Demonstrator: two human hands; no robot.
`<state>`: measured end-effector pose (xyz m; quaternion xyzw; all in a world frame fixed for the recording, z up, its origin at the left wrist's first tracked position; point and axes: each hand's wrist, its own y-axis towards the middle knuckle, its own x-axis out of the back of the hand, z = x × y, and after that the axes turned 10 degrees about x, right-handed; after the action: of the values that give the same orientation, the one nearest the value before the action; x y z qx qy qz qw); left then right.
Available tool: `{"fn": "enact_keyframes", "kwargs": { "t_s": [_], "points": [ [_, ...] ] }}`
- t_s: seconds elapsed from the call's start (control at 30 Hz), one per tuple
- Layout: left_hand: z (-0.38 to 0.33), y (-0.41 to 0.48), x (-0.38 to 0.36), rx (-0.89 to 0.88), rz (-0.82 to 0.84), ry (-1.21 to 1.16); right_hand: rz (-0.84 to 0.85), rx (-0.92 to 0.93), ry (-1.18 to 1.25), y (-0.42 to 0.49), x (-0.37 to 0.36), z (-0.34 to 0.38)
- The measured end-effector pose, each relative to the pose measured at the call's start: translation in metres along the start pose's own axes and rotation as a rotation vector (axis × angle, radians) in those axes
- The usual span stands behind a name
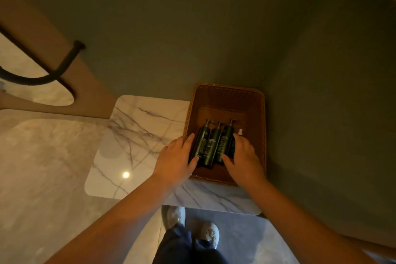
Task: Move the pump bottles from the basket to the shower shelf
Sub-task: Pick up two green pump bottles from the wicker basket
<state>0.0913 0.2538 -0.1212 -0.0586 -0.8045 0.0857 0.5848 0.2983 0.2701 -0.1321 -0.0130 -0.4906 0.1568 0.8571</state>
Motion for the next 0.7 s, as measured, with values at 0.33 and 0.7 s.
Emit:
{"fn": "enact_keyframes", "kwargs": {
  "t_s": [0.33, 0.7],
  "points": [
    [0.027, 0.08, -0.038, -0.054, 0.135, -0.111, -0.013, -0.149, 0.087, 0.052, -0.043, -0.01],
    [0.035, 0.125, -0.106, 0.038, 0.333, -0.348, 0.019, -0.202, 0.134, 0.1, -0.1, -0.037]
  ]
}}
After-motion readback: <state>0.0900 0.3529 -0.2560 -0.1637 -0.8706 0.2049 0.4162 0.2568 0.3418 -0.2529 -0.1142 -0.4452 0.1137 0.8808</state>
